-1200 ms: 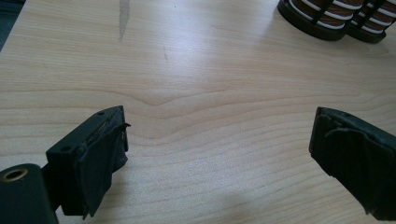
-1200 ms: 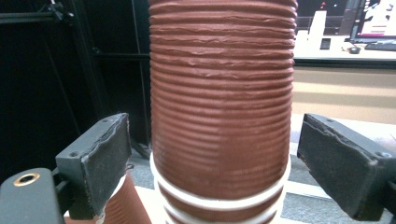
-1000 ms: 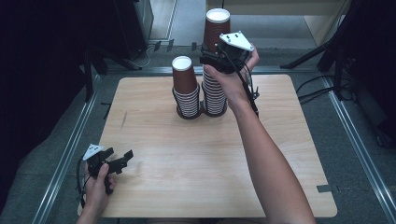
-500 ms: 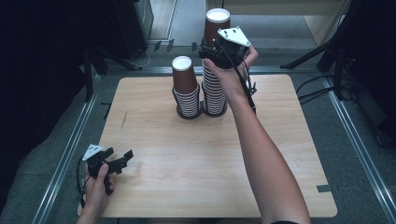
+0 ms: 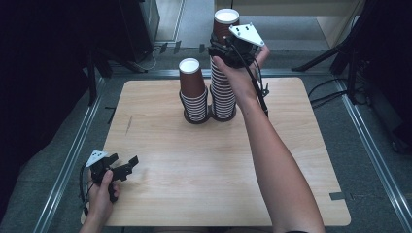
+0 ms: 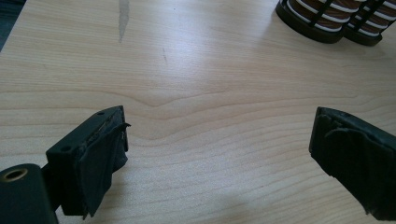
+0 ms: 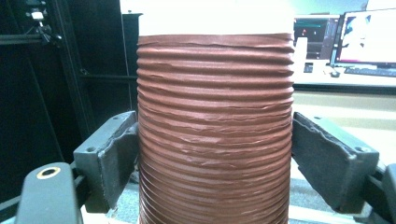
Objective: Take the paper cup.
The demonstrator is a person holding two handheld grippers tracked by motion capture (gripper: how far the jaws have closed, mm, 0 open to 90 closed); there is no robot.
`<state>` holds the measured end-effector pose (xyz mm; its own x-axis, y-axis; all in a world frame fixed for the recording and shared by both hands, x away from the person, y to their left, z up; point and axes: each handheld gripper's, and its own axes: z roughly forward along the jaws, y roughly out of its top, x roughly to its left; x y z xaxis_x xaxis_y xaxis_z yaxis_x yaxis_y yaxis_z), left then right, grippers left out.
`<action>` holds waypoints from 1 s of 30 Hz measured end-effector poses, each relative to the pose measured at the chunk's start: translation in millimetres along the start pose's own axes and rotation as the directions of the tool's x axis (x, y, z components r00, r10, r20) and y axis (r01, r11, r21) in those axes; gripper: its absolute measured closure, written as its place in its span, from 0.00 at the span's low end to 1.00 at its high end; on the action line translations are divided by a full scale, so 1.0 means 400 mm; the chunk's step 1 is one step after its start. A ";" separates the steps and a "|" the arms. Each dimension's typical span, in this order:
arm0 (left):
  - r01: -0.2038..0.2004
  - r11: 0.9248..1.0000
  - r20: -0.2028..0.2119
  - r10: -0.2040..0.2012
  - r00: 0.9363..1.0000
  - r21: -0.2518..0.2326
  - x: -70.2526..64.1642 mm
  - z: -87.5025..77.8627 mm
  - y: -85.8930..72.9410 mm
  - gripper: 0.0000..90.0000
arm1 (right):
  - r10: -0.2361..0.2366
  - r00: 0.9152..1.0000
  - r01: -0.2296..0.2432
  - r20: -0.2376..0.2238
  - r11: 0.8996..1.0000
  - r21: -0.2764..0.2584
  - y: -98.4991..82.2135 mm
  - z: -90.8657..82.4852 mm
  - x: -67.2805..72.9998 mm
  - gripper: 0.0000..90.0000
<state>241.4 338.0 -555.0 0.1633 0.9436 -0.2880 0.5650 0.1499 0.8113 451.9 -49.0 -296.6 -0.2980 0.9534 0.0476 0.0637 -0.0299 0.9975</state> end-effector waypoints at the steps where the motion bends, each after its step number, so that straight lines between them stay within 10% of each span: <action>1: 0.000 1.000 0.000 0.000 1.000 0.000 0.000 0.000 0.000 0.05 | 0.004 1.000 -0.004 0.005 1.000 0.018 0.000 0.005 0.001 0.15; 18: 0.003 1.000 0.003 -0.003 1.000 0.003 0.001 0.001 0.000 0.05 | -0.007 1.000 0.007 0.004 0.998 0.067 -0.010 0.035 0.000 0.16; 30: 0.003 1.000 0.000 -0.003 1.000 0.003 0.000 0.000 0.000 0.05 | -0.021 1.000 0.018 -0.015 0.989 -0.147 0.033 0.006 0.004 0.17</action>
<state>241.4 338.2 -555.0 0.1622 0.9431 -0.2903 0.5680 0.1513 0.8090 454.7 -47.2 -283.3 -0.3140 0.9490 0.0274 -0.0828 -0.0561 0.9950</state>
